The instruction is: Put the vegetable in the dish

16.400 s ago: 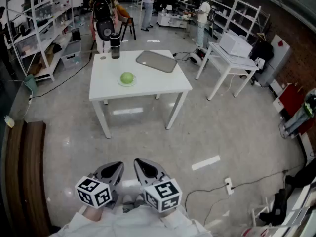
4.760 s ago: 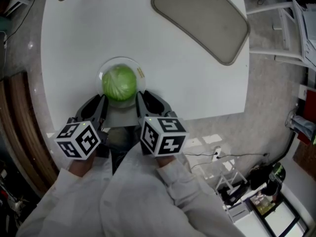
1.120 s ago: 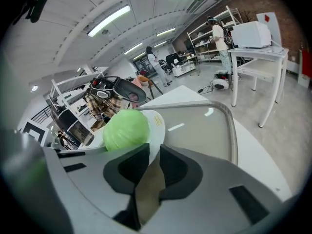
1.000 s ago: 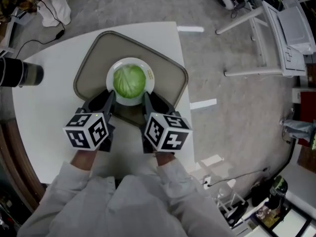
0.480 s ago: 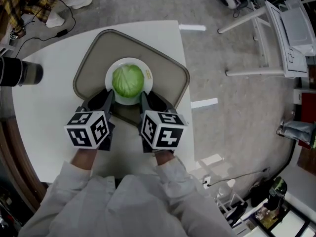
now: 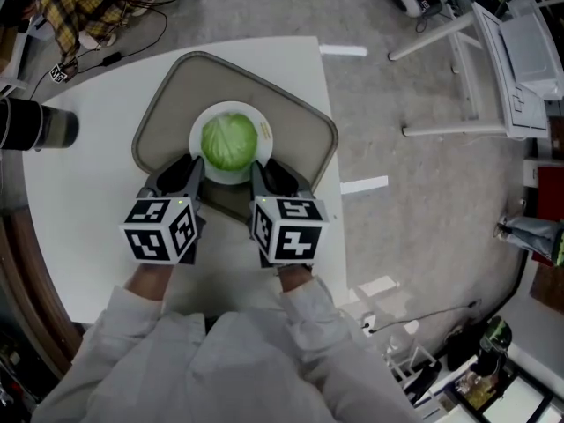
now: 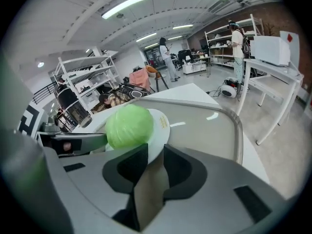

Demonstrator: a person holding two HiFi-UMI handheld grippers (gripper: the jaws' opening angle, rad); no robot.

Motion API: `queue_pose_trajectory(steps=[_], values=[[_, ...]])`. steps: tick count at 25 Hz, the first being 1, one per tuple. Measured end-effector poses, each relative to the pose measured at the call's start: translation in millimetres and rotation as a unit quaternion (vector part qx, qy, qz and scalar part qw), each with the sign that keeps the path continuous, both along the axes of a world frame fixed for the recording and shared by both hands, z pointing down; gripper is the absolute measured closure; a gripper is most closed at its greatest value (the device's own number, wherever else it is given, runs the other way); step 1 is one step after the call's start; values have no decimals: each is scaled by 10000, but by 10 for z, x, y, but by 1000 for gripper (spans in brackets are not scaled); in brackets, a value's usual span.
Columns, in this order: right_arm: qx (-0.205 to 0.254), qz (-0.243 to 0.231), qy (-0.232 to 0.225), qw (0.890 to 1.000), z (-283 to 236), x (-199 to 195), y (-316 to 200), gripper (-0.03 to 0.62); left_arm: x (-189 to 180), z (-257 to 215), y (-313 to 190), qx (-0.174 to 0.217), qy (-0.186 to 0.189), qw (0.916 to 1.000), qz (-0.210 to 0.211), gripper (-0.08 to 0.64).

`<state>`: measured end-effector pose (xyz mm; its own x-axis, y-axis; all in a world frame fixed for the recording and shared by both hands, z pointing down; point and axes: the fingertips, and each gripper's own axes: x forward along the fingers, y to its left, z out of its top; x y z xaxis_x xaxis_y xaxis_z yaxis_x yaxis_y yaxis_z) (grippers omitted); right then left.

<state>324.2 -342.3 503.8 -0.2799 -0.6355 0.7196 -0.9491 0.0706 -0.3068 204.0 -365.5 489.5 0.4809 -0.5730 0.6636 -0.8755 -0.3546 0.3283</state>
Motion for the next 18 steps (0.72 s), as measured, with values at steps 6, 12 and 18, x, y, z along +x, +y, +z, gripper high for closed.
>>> queue_pose_trajectory(steps=[6, 12, 18], values=[[256, 21, -101, 9996, -187, 15, 17, 506, -72, -123, 49, 80, 46, 10000, -36, 492], [717, 95, -271, 9970, -554, -96, 154, 506, -121, -372, 205, 235, 294, 9993, 27, 492], [1517, 24, -645, 9863, -1193, -442, 386, 508, -266, -825, 487, 484, 625, 9961, 385, 494]])
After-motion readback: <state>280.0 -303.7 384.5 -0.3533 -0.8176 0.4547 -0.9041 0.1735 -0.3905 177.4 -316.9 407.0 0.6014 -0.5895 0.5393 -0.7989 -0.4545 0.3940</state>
